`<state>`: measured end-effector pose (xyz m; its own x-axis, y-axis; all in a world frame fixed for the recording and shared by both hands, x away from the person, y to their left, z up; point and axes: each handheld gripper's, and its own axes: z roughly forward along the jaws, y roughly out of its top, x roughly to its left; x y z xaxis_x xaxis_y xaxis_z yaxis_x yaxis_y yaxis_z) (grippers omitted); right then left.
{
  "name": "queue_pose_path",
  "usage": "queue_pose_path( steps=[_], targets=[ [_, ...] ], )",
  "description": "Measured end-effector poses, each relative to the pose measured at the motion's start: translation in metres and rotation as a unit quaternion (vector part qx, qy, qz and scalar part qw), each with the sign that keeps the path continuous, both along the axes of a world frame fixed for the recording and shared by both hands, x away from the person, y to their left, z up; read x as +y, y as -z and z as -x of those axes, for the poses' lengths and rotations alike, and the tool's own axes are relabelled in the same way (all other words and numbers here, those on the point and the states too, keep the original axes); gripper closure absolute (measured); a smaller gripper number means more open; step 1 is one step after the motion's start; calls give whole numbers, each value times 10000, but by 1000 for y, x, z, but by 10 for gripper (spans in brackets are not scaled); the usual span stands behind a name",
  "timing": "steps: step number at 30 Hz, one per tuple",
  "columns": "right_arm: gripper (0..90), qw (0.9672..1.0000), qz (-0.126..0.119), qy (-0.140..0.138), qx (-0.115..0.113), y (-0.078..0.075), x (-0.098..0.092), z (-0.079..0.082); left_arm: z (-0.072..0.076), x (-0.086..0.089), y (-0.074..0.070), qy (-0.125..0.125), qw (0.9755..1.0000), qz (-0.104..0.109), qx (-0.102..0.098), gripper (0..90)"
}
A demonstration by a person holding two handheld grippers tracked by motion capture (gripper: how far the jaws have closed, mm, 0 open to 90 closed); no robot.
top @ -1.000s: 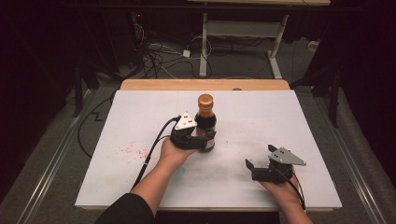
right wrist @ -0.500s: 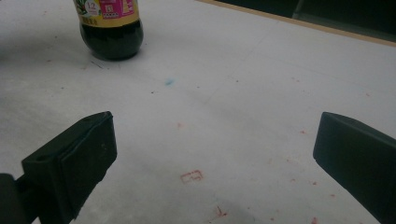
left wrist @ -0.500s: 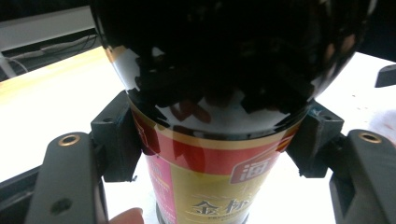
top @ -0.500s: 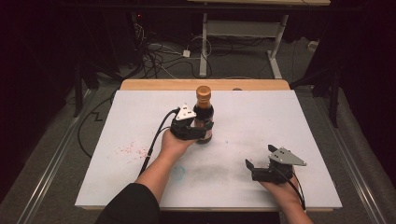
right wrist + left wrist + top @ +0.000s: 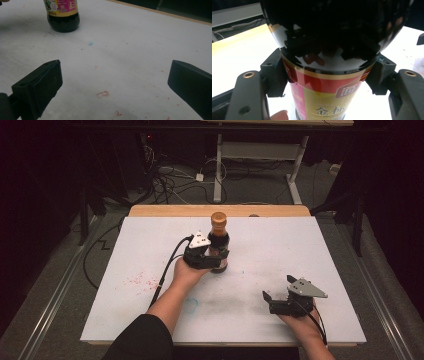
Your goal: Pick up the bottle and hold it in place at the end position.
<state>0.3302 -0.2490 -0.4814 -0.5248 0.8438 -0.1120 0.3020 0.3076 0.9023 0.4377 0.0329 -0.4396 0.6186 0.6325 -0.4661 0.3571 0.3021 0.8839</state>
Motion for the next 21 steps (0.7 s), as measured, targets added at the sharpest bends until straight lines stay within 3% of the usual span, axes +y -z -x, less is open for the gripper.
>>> queue_pose_path(
  steps=[10,14,21],
  targets=[
    [2,10000,-75,10,53,-1,-1,-1,0,1,3,-18,9998,162,-58,278],
    [12,9993,-202,-37,317,-2,-2,-5,0,0,3,-30,9998,166,-53,277],
    [103,9995,-196,-184,193,-15,11,-12,-1,4,2,57,9997,229,38,268]
  ],
)
